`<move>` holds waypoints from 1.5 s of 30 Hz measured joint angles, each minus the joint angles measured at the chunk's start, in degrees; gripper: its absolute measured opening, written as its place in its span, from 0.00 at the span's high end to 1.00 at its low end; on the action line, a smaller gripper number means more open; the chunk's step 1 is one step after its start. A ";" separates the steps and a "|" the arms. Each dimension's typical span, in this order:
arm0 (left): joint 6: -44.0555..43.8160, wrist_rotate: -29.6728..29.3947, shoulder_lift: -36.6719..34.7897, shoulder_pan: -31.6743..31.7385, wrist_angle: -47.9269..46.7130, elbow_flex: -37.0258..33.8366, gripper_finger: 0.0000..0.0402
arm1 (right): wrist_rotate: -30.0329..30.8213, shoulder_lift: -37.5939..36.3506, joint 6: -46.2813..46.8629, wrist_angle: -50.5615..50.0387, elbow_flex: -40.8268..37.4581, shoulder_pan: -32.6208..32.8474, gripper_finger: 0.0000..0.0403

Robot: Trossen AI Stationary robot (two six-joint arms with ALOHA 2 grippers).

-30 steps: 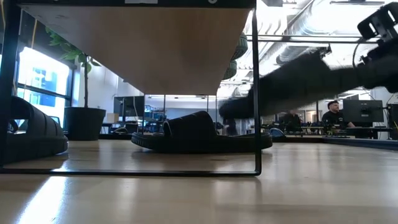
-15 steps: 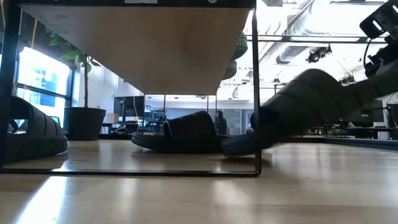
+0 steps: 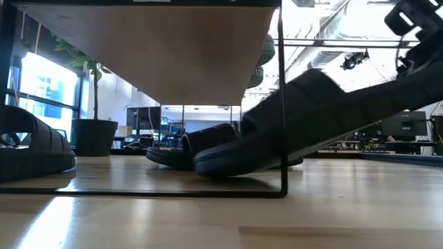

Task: Pick and place slides into the shelf
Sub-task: Put the black slipper under the shelf

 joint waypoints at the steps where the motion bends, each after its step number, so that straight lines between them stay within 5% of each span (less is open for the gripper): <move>1: 0.00 0.00 0.00 0.00 -0.04 0.00 0.62 | -0.68 1.47 -0.02 0.52 0.88 -0.46 0.92; 7: 0.05 0.00 0.00 0.00 -0.04 0.00 0.62 | -2.81 9.07 -1.11 2.92 5.11 -2.94 0.92; 18: 0.30 0.00 0.00 0.00 -0.06 0.00 0.62 | -2.45 10.45 1.69 3.18 3.68 -1.89 0.92; 31: 0.24 0.46 0.00 -0.02 -0.04 0.00 0.62 | -3.03 14.77 -5.48 11.57 3.62 -6.98 0.92; 45: -0.09 0.64 0.00 0.00 -0.02 0.00 0.62 | -8.97 24.38 -8.60 19.08 8.10 -11.57 0.92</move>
